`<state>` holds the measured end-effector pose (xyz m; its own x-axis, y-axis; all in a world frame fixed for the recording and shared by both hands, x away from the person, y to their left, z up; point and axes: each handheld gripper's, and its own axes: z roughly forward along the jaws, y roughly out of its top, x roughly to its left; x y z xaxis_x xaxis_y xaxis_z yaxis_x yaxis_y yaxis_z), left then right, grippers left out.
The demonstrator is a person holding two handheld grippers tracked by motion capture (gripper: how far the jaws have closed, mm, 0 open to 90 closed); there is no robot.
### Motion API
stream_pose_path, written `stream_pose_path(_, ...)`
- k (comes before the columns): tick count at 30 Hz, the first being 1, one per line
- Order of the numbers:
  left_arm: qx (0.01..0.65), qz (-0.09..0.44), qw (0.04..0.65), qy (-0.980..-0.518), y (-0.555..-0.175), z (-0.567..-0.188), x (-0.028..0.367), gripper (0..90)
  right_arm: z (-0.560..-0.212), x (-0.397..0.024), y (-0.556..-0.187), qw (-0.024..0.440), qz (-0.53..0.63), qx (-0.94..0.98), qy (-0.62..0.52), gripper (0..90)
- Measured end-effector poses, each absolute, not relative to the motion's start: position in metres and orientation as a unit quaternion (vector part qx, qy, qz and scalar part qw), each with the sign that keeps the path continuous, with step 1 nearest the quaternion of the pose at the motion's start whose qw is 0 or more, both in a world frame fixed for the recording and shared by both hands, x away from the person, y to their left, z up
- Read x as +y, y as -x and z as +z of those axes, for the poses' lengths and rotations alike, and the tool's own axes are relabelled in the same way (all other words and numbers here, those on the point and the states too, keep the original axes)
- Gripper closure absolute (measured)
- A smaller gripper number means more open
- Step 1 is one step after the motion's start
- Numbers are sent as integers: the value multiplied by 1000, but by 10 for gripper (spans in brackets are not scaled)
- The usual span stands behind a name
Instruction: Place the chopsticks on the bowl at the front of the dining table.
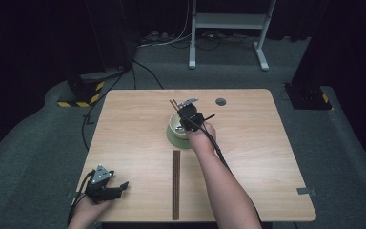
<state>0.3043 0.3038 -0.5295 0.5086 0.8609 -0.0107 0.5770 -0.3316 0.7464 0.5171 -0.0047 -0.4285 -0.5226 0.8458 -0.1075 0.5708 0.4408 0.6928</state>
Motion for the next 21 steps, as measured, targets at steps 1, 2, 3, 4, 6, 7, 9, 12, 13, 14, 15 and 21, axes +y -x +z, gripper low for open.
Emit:
stream_pose_path(1,454,199,358,-792,-304,-530,304,223,-429,-5,-519,222,299,820,-435,845)
stream_pose_path(2,454,198,357,-792,-304,-529,304,223,-430,-5,-520,224,299,818,-437,845)
stream_pose_path(3,454,198,358,-791,-304,-530,304,223,-431,-5,-522,220,299,817,-441,845)
stream_pose_path(4,455,198,359,-790,-304,-530,304,223,-431,-5,-523,218,298,818,-442,845)
stream_pose_path(6,454,198,359,-791,-304,-530,304,223,-431,-4,-525,217,296,817,-445,845)
stream_pose_path(7,454,198,359,-791,-305,-530,304,223,-431,-3,-526,221,296,816,-444,845)
stream_pose_path(9,454,198,359,-791,-304,-530,304,223,-431,-2,-528,215,296,817,-445,844)
stream_pose_path(12,454,198,358,-792,-304,-529,304,223,-432,2,-528,218,294,817,-446,844)
stream_pose_path(13,452,198,359,-792,-305,-530,304,223,-433,2,-529,215,294,818,-446,845)
stream_pose_path(14,454,199,358,-791,-304,-530,304,223,-434,3,-530,217,293,816,-448,844)
stream_pose_path(15,454,199,358,-791,-304,-530,304,223,-434,3,-530,217,293,816,-448,844)
stream_pose_path(21,454,197,359,-791,-304,-530,304,223,-439,3,-535,214,287,817,-452,844)
